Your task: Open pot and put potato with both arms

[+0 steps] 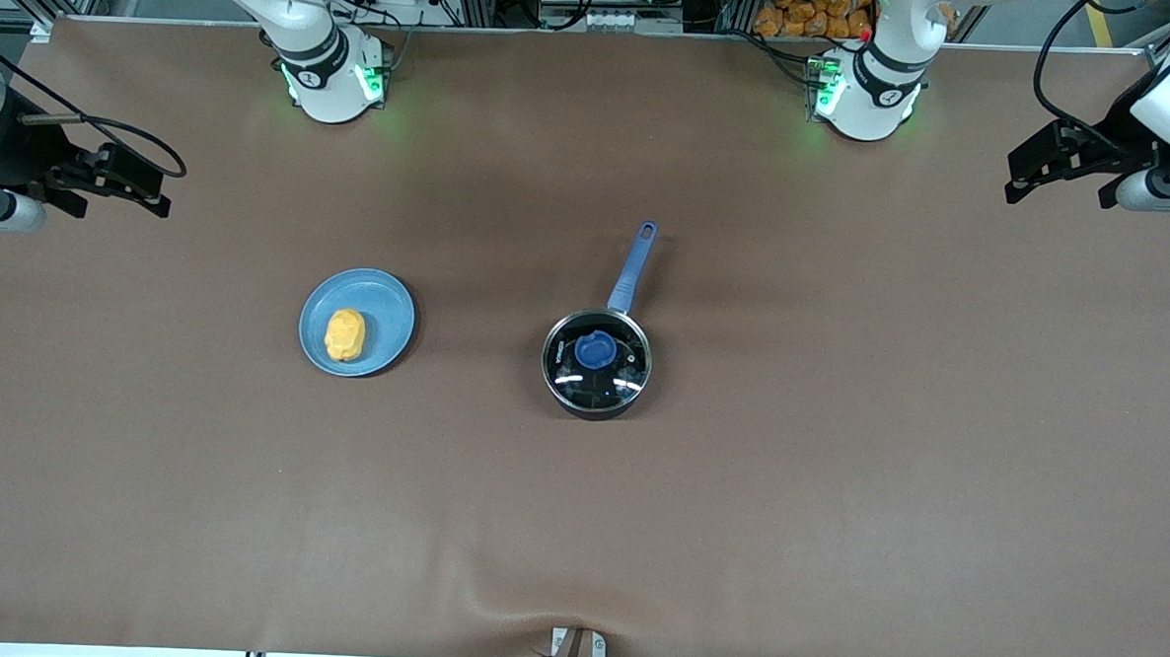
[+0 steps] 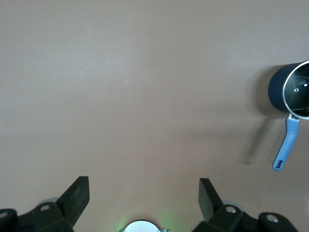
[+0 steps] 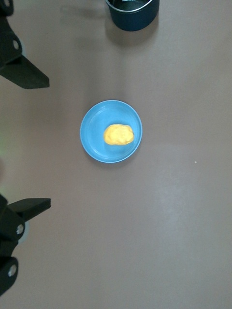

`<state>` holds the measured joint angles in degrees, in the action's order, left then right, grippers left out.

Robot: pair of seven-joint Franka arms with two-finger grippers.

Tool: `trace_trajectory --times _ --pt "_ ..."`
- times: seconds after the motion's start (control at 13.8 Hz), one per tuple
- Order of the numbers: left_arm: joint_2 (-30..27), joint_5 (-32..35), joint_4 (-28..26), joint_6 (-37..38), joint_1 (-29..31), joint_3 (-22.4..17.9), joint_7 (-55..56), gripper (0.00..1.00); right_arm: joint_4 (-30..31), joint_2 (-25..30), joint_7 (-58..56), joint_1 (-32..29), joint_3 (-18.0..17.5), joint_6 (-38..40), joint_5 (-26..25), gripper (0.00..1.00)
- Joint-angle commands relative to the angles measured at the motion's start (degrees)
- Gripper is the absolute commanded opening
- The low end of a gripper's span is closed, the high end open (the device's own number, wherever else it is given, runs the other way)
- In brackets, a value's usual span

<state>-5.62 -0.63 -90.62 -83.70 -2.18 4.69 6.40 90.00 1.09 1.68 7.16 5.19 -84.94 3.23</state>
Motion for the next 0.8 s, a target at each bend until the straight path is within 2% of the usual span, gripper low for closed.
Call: trace_trajectory --times 0.0,0.58,0.73 --pt "-0.2 -0.3 0.0 0.3 0.3 -0.9 0.1 1.0 -6.3 -0.2 -0.8 -0.9 0.2 7.8 0.7 1.0" --pt "0.4 -0.3 0.3 0.3 0.2 -0.9 -0.3 1.0 -4.7 -0.1 -0.9 -0.7 0.5 6.6 0.7 1.0" --pt "2.4 -1.0 1.4 0.0 -0.7 -0.4 0.3 1.0 -4.1 0.0 -0.9 -0.7 0.4 6.4 0.7 1.0"
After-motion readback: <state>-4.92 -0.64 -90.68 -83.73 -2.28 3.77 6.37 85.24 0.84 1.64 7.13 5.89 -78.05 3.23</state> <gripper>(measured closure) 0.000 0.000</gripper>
